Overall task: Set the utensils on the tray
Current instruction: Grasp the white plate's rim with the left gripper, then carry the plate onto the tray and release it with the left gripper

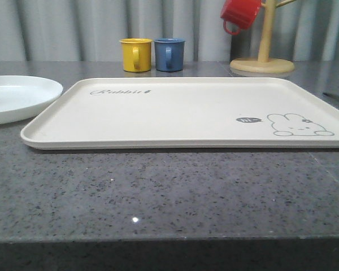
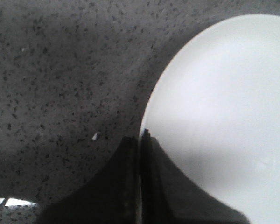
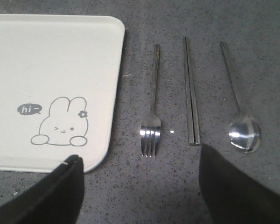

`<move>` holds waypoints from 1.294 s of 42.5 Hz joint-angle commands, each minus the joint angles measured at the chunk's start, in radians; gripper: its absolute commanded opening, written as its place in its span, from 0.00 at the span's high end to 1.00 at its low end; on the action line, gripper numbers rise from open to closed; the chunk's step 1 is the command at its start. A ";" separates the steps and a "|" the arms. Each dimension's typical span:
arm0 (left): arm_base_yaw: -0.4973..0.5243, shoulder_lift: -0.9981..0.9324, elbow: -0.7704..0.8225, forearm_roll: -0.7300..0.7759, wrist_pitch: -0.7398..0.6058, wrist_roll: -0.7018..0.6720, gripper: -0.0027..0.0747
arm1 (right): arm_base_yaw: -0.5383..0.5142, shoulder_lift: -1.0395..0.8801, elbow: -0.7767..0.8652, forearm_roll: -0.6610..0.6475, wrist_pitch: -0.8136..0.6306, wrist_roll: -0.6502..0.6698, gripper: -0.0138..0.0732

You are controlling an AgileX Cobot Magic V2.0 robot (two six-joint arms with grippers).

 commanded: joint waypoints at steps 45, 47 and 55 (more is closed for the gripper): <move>-0.494 0.050 -0.147 -0.092 -0.031 0.015 0.99 | -0.005 0.006 -0.036 0.007 -0.070 -0.008 0.22; -0.494 0.056 -0.147 -0.081 -0.043 0.015 0.99 | -0.005 0.006 -0.036 0.007 -0.070 -0.008 0.22; -0.494 0.059 -0.147 -0.082 -0.057 0.013 0.87 | -0.005 0.006 -0.036 0.007 -0.070 -0.008 0.22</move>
